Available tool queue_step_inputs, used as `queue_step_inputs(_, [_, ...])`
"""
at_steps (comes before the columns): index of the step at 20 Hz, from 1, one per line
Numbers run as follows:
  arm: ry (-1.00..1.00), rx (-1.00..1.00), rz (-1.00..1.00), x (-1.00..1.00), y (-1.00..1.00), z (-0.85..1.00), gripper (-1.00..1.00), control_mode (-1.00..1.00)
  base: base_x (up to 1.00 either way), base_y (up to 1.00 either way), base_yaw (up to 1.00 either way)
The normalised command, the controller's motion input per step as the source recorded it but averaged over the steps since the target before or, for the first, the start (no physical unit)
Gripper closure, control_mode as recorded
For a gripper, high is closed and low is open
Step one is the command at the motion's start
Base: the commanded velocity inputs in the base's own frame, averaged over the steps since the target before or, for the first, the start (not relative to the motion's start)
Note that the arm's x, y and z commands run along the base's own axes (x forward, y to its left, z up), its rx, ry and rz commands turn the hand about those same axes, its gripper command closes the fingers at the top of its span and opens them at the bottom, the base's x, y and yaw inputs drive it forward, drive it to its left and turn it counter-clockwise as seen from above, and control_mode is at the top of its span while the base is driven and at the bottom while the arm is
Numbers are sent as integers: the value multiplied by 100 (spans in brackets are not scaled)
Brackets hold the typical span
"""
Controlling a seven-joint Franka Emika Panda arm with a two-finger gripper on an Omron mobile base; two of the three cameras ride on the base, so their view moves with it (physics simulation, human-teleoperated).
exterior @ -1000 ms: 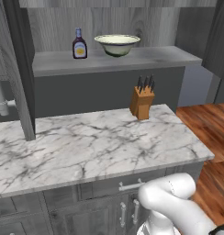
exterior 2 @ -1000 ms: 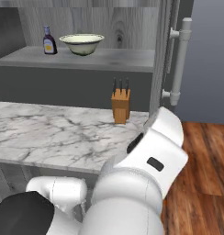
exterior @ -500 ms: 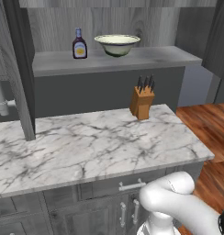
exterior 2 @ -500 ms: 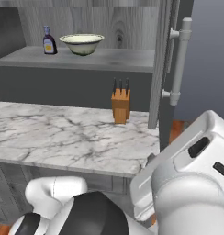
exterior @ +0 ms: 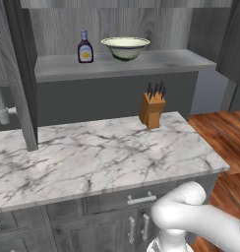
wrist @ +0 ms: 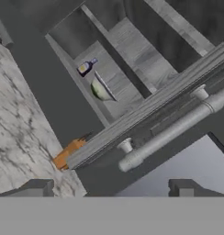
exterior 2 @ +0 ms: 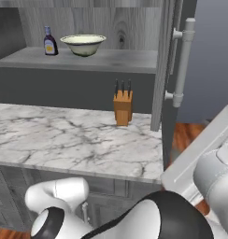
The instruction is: Pick the mug and place it in the sink. Pick the bowl and place it in the open cabinet and then close the cabinet.
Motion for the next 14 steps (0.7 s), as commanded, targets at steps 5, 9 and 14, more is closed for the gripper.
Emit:
queue_step_inputs(5, [-30,-2,15,43,0,-13,-100,-100,0,0,0])
queue_step_inputs(9, [-16,0,9,56,0,-19,-100,-100,0,0,0])
queue_step_inputs(14, [-3,0,4,46,-2,-15,-100,-100,0,0,0])
